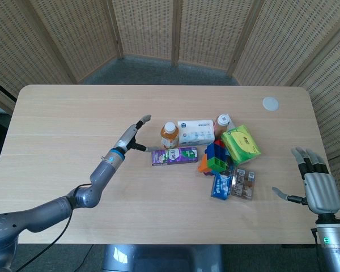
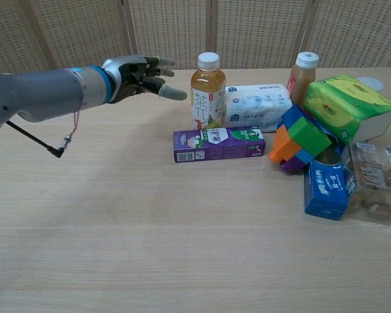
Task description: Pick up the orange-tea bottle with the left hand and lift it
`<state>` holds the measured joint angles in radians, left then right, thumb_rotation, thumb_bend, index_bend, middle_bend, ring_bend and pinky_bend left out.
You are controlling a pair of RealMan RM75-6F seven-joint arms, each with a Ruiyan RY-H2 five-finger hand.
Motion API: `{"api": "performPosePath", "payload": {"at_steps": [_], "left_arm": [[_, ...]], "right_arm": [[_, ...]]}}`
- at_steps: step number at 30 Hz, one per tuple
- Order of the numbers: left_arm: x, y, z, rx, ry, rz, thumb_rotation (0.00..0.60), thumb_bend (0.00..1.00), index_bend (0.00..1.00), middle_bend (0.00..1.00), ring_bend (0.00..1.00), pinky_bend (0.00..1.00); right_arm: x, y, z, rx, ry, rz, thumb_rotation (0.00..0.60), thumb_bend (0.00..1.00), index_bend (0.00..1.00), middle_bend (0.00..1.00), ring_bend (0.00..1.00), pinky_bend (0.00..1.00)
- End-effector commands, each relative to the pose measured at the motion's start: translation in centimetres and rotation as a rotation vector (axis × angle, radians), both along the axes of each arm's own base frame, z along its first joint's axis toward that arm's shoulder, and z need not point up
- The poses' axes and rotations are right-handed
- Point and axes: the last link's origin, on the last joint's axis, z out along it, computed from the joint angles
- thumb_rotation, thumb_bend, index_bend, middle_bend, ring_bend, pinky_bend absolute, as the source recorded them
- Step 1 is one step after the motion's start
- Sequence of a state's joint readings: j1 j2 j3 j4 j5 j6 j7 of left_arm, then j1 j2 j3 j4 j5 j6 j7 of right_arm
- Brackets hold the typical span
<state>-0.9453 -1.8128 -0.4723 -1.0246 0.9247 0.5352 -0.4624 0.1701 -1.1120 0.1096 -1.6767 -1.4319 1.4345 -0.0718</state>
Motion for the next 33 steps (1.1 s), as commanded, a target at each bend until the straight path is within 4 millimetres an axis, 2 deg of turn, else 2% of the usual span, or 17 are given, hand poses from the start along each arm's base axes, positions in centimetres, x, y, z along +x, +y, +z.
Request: {"api": "performPosePath", "payload": {"at_steps": [1,9,15,17,18,21,25,28,33], "left_arm": [[2.0,0.2,-1.9,-0.024,-0.037,-0.018,0.6,0.18,0.0,0.0,0.0,0.0],[4.4,0.5,-5.1,-0.05,-0.099,-0.003,0.6,0.18,0.0,0.0,0.0,0.0],[5.1,0.7,-6.6,-0.046,-0.115,0.018,0.6,0.18,0.0,0.0,0.0,0.0],[5.1,0.8,-7.1,-0.032,-0.103,0.021,0.6,0.18,0.03,0.04,0.03,0.0],[5.1,0.9,-7.3,-0.022,-0.104,0.03,0.6,0.2,0.07,0.09,0.07,0.0],[4.9,1.1,-7.7,0.015,-0.098,0.049,0.6,0.28,0.26,0.27,0.28,0.04],[4.6,1.2,-7.9,0.042,-0.097,0.078,0.6,0.36,0.47,0.49,0.5,0.27],[4.3,1.3,-7.9,0.06,-0.096,0.095,0.6,0.39,0.58,0.61,0.61,0.39],[3.3,1.7,-7.2,0.097,-0.112,0.13,0.6,0.39,0.63,0.66,0.67,0.45]], "right_arm": [[-0.2,0.2,0.4,-0.011,-0.002,-0.008,0.313,0.03,0.0,0.0,0.0,0.0],[-0.6,0.6,1.3,-0.034,0.001,-0.03,0.317,0.03,0.0,0.0,0.0,0.0],[-1.2,1.0,2.0,-0.055,-0.008,-0.052,0.313,0.03,0.0,0.0,0.0,0.0],[-1.3,1.2,2.4,-0.064,-0.015,-0.055,0.314,0.03,0.0,0.0,0.0,0.0],[-1.3,1.3,2.6,-0.069,-0.017,-0.056,0.313,0.03,0.0,0.0,0.0,0.0],[-1.5,1.6,3.0,-0.081,-0.017,-0.062,0.318,0.03,0.0,0.0,0.0,0.0],[-1.6,2.0,3.3,-0.087,-0.02,-0.069,0.314,0.03,0.0,0.0,0.0,0.0],[-1.7,2.2,3.4,-0.09,-0.021,-0.074,0.312,0.03,0.0,0.0,0.0,0.0],[-1.7,2.2,3.4,-0.091,-0.022,-0.076,0.312,0.03,0.0,0.0,0.0,0.0]]}}
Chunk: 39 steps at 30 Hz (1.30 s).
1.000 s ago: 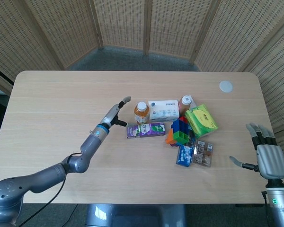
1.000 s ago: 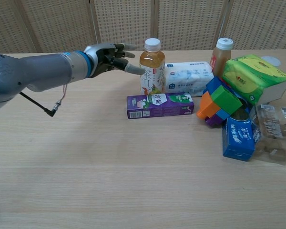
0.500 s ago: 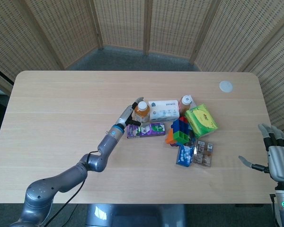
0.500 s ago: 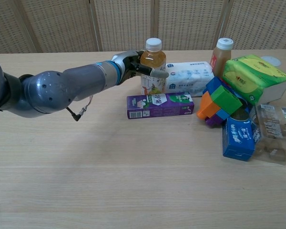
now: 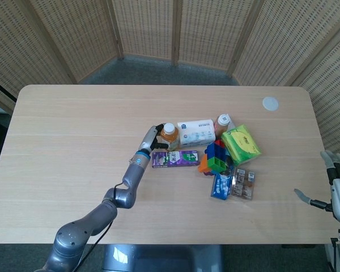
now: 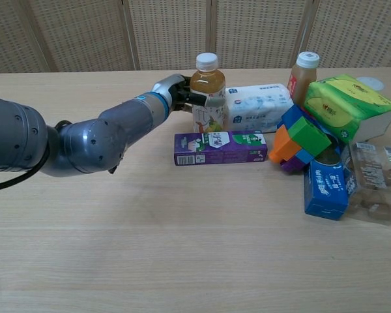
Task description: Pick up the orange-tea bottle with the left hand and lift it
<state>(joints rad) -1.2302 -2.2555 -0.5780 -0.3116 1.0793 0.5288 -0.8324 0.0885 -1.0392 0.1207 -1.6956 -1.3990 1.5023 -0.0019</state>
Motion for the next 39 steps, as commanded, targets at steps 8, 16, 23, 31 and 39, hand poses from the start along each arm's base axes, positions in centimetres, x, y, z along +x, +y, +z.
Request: {"api": "performPosePath", "payload": {"at_steps": [8,16,23,31,39], "left_arm": [[-3.7,0.8,3.6,0.118,-0.069,0.047,0.6,0.4,0.66,0.69,0.72,0.49],[-5.9,0.7,9.8,0.242,-0.101,-0.01,0.6,0.39,0.66,0.7,0.72,0.5],[-6.0,-1.8,16.3,0.293,-0.106,-0.073,0.6,0.39,0.66,0.7,0.72,0.5],[-5.2,-5.1,24.0,0.399,-0.113,-0.104,0.6,0.39,0.66,0.7,0.72,0.5],[-4.6,-7.4,28.1,0.453,-0.118,-0.126,0.6,0.39,0.66,0.7,0.72,0.5]], "right_arm": [[-0.1,-0.3,-0.2,0.004,-0.004,0.007,0.312,0.03,0.0,0.0,0.0,0.0],[0.3,-1.1,-1.0,0.029,-0.01,0.031,0.31,0.03,0.0,0.0,0.0,0.0],[0.7,-2.1,-1.9,0.059,-0.013,0.048,0.31,0.03,0.0,0.0,0.0,0.0],[1.4,-2.8,-3.0,0.089,-0.029,0.072,0.311,0.03,0.0,0.0,0.0,0.0],[1.8,-2.2,-3.4,0.086,-0.045,0.09,0.311,0.03,0.0,0.0,0.0,0.0]]}}
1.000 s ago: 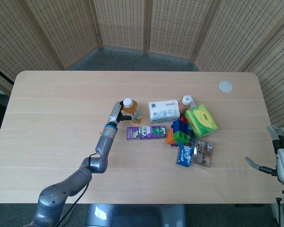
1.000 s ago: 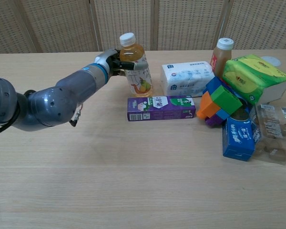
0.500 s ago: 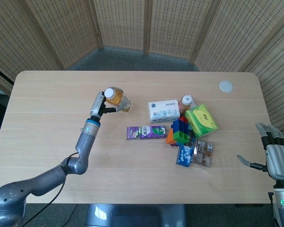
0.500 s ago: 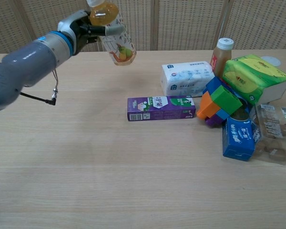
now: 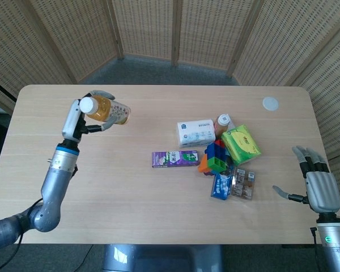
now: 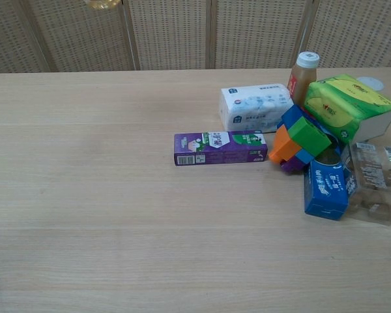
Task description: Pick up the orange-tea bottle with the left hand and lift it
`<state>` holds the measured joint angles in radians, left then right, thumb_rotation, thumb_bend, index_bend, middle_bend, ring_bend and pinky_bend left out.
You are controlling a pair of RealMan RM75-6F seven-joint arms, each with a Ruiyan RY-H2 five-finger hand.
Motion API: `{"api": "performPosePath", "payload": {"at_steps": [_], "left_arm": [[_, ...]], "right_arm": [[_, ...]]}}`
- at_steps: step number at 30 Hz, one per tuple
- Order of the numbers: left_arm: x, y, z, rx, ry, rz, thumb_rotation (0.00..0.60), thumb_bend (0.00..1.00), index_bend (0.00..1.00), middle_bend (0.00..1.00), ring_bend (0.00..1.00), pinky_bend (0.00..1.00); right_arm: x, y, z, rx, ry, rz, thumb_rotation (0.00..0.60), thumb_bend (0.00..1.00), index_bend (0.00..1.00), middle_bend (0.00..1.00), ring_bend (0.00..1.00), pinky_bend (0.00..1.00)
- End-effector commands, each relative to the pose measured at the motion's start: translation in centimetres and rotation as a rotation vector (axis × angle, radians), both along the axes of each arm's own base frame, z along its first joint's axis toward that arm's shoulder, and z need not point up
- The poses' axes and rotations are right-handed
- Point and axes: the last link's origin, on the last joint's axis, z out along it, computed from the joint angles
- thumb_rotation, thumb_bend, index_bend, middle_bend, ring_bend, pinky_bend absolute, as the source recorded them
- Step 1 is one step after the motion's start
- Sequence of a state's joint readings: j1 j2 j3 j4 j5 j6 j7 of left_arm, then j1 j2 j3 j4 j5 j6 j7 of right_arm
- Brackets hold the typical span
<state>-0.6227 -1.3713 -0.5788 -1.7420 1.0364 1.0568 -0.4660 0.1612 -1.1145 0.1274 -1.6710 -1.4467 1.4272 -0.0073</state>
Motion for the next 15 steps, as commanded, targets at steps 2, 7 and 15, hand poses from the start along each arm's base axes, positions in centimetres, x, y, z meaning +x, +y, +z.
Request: {"api": "performPosePath", "payload": {"at_steps": [2,7,15], "left_arm": [[-0.5,-1.0,2.2,0.048,-0.003,0.022,0.6,0.39,0.66,0.7,0.72,0.5],[-0.7,-1.5,3.0,0.054,-0.009,0.026,0.6,0.39,0.66,0.7,0.72,0.5],[-0.9,-1.6,3.0,0.047,-0.009,0.031,0.6,0.38,0.66,0.7,0.72,0.5]], "right_arm": [[0.0,0.3,-0.3,0.002,-0.01,0.002,0.309,0.03,0.0,0.0,0.0,0.0],[0.2,0.4,-0.6,0.008,-0.016,0.009,0.313,0.03,0.0,0.0,0.0,0.0],[0.5,0.2,-0.7,0.008,-0.015,0.017,0.312,0.03,0.0,0.0,0.0,0.0]]}}
